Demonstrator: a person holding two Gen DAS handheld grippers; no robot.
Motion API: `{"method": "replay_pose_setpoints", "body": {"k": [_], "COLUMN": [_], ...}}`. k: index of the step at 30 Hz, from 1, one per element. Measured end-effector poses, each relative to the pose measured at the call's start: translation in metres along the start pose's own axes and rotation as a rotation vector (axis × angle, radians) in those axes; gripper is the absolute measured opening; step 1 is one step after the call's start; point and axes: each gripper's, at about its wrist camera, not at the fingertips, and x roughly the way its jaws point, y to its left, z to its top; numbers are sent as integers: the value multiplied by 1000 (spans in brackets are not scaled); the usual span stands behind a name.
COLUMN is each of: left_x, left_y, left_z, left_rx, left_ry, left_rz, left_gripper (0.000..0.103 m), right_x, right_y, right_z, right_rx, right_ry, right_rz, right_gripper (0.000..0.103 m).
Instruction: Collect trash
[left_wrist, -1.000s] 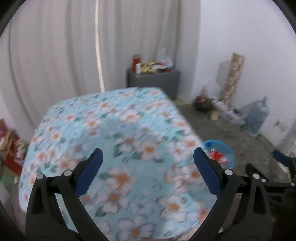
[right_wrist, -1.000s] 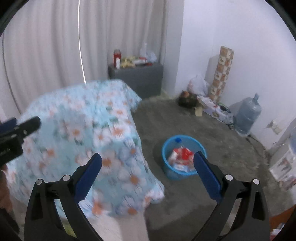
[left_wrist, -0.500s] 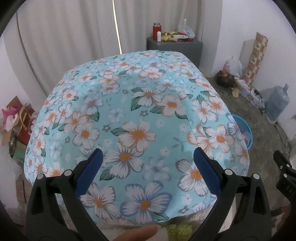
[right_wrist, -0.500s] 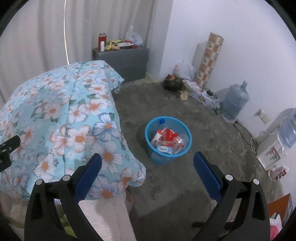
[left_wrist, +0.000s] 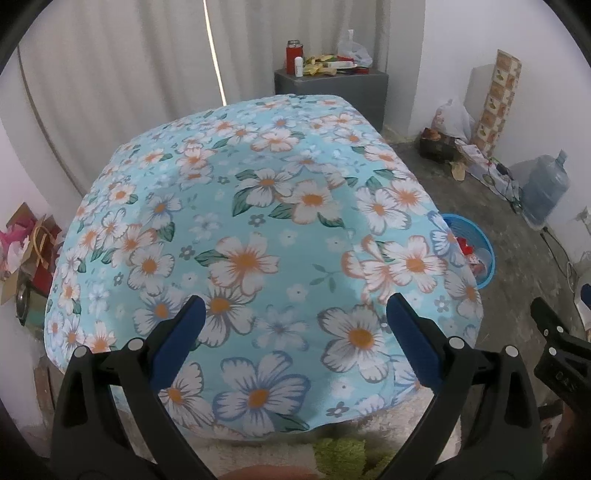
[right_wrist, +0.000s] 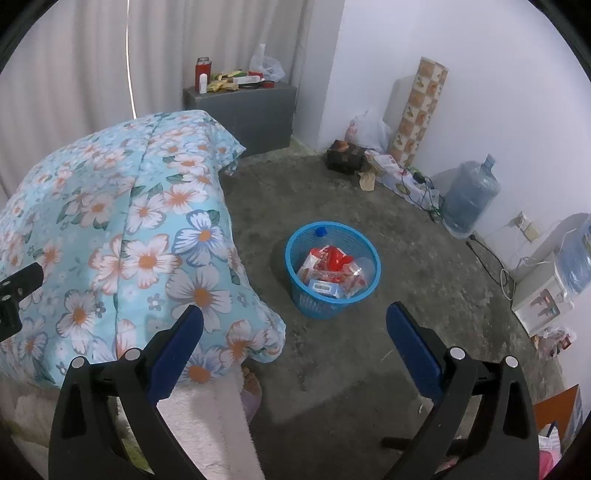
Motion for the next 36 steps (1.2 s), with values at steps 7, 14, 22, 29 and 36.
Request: {"method": "replay_pose_setpoints", "body": {"k": [7,14,22,29,36], "left_x": [-1,-1,-1,1,1], "left_y": [-3,-6,-2,2,1], "left_z": [0,-2,-2,-1,-2], "left_rx": [6,14,3,-5,-5], "left_ry": [3,8,3,10,9], "left_rz": [-3,-10,-2,5,6], "left_gripper": [94,94,94,94,94], "right_x": [1,-1,-2,-4,-4], "right_y": [-4,-5,-6,-10,-10], "right_z": [1,2,3,5,5], "right_rx": [4,3,1,8,9], "right_ry": [-1,-3,-7,-11,-6], "right_rz": [1,-12,-15,-17,-10], "right_gripper": [96,96,96,96,96]}}
